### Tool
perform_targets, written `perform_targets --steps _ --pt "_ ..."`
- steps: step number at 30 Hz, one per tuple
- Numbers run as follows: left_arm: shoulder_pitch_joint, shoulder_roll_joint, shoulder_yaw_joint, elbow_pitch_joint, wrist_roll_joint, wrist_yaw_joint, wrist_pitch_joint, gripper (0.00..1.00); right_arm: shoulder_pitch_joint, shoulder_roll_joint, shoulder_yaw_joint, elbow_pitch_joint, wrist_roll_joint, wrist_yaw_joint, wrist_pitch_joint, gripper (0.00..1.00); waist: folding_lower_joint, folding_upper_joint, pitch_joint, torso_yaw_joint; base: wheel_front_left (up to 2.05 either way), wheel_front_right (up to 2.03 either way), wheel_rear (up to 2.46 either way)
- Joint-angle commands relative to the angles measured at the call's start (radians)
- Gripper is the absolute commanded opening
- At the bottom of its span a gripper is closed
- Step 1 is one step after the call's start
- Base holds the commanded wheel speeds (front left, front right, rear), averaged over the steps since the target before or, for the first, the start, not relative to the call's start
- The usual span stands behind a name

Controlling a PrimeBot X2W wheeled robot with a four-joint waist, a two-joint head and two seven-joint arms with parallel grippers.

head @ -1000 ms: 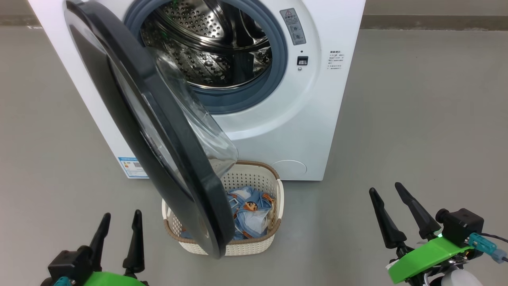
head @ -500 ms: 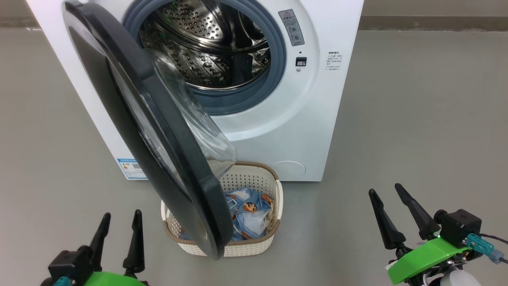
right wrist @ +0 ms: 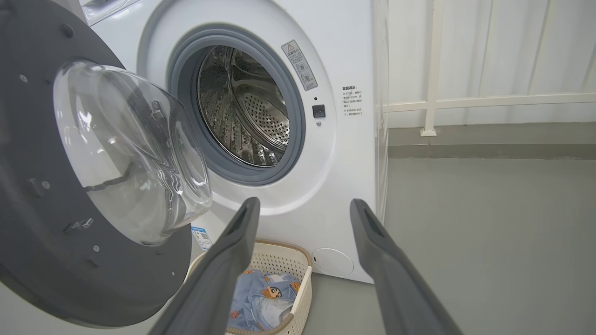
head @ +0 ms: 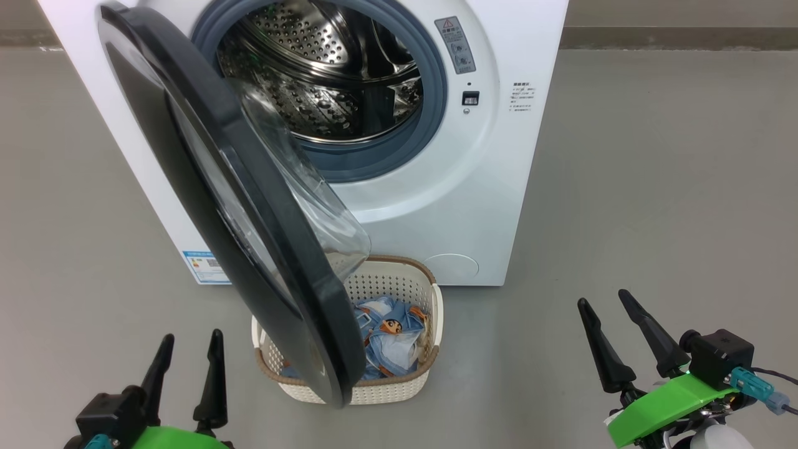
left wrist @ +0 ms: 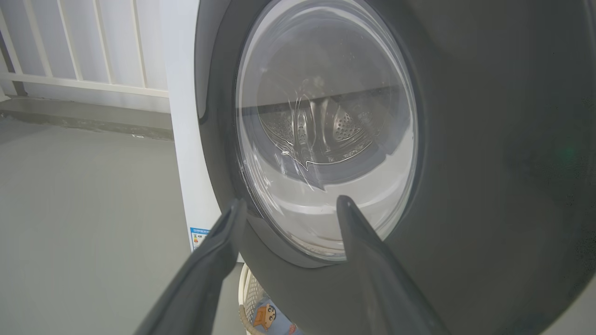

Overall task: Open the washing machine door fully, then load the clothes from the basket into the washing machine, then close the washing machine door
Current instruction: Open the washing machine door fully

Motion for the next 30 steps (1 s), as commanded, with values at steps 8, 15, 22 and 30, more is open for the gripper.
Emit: perform_targets --steps 8,15,22,30 --pt "-0.015 0.017 0.03 -0.029 0.012 -0.002 -0.006 1.0 -0.014 -0.009 0.021 -0.021 -0.012 0.003 -0.012 1.0 0.0 -0.0001 0.0 -0.001 0.0 0.0 0.0" --pt "-0.022 0.018 0.028 -0.048 0.008 -0.002 -0.006 0.0 -0.014 -0.007 0.018 -0.021 -0.013 0.003 -0.012 1.0 0.0 -0.0001 0.003 -0.001 0.0 0.0 0.0" --pt "-0.036 0.017 0.025 -0.122 0.015 -0.002 -0.006 0.0 -0.016 -0.001 0.019 -0.017 -0.014 0.003 -0.012 1.0 0.0 -0.0001 0.003 -0.003 0.0 0.0 0.0" --pt "-0.051 0.008 -0.005 -0.315 0.031 -0.002 -0.006 0.0 -0.019 0.009 0.018 -0.022 -0.016 0.003 -0.012 1.0 0.0 -0.0001 0.002 -0.008 0.0 0.0 0.0"
